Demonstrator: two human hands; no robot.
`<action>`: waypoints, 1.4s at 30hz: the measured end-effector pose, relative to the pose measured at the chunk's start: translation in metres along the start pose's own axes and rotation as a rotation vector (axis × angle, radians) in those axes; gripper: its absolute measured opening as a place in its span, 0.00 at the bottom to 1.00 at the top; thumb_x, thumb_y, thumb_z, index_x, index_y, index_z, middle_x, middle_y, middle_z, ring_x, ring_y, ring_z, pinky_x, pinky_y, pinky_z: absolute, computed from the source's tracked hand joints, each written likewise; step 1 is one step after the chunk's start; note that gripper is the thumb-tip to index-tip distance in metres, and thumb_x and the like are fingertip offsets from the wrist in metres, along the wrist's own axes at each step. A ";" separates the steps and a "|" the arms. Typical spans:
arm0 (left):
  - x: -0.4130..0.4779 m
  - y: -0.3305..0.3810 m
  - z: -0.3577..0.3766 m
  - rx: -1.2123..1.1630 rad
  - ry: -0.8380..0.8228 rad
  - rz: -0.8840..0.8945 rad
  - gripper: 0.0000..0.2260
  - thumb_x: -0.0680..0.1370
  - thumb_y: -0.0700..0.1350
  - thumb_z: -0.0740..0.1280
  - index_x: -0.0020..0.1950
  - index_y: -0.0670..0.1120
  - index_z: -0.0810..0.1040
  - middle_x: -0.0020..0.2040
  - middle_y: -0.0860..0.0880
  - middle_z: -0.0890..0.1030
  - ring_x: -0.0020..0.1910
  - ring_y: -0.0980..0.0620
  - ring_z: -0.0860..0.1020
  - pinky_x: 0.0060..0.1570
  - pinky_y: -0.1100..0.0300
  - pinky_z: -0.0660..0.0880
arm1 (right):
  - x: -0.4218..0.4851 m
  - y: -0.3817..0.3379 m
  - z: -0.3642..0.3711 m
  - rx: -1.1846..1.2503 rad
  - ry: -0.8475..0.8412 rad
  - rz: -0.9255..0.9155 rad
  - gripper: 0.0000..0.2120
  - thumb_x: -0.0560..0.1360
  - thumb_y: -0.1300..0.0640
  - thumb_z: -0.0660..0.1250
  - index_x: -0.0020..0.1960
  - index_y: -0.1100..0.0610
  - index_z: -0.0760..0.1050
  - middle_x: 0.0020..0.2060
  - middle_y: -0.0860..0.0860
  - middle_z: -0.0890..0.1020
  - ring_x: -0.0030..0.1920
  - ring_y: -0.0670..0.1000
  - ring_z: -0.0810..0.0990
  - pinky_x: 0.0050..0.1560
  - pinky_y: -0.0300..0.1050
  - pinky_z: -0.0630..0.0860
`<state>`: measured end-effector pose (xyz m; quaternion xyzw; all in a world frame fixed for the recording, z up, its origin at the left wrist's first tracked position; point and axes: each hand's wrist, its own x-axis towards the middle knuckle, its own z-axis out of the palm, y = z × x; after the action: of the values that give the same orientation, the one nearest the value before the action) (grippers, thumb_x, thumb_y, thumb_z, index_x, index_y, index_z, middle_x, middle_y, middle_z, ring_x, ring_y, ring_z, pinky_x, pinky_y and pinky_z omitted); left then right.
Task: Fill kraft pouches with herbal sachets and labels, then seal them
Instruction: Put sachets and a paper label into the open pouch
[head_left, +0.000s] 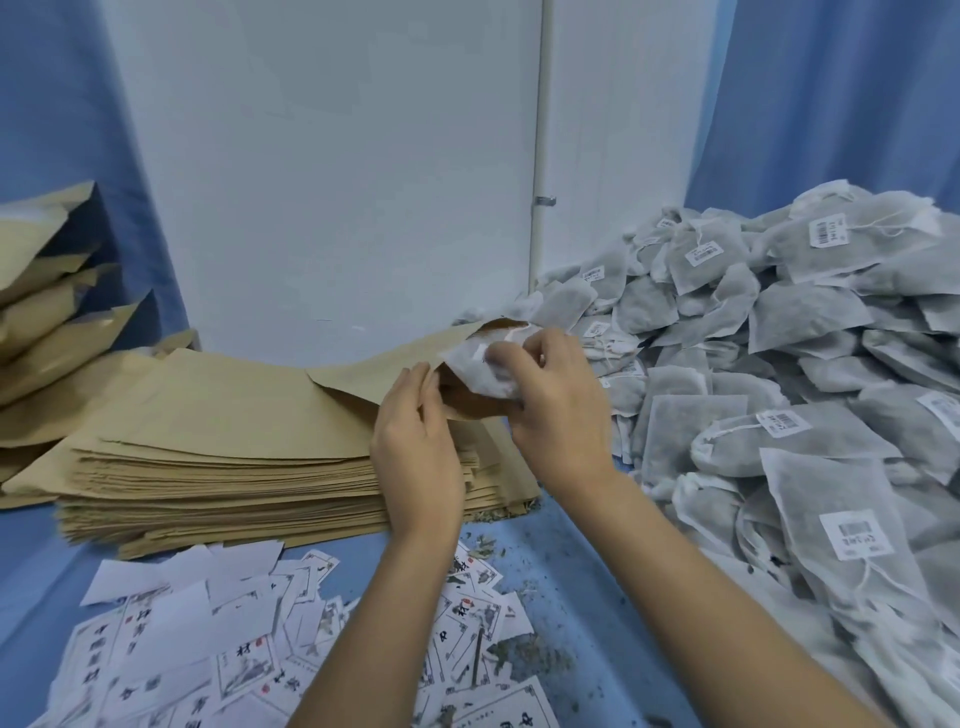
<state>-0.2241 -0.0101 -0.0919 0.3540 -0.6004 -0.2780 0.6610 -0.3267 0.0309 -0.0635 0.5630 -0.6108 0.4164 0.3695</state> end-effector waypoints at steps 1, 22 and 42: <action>0.001 0.000 0.000 -0.004 0.016 -0.012 0.14 0.81 0.45 0.60 0.62 0.41 0.78 0.58 0.47 0.80 0.59 0.52 0.77 0.60 0.63 0.71 | 0.000 -0.001 0.002 0.019 -0.052 -0.011 0.21 0.59 0.75 0.70 0.47 0.57 0.80 0.38 0.55 0.74 0.38 0.57 0.73 0.25 0.43 0.66; -0.017 -0.010 -0.011 -0.005 -0.056 0.016 0.15 0.81 0.48 0.60 0.64 0.46 0.77 0.61 0.52 0.78 0.62 0.58 0.74 0.61 0.69 0.68 | 0.012 -0.014 0.014 0.095 -0.750 0.092 0.09 0.74 0.61 0.60 0.51 0.59 0.77 0.48 0.58 0.74 0.54 0.59 0.73 0.45 0.48 0.70; -0.015 -0.001 -0.017 -0.003 -0.095 0.022 0.15 0.81 0.48 0.59 0.64 0.45 0.77 0.62 0.52 0.78 0.64 0.58 0.73 0.64 0.67 0.67 | 0.005 -0.020 0.024 0.043 -0.598 0.200 0.10 0.79 0.55 0.56 0.53 0.57 0.75 0.48 0.55 0.80 0.46 0.58 0.78 0.40 0.47 0.71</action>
<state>-0.2091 0.0032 -0.1023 0.3325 -0.6347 -0.2881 0.6352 -0.3070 0.0066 -0.0658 0.6052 -0.7359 0.2796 0.1187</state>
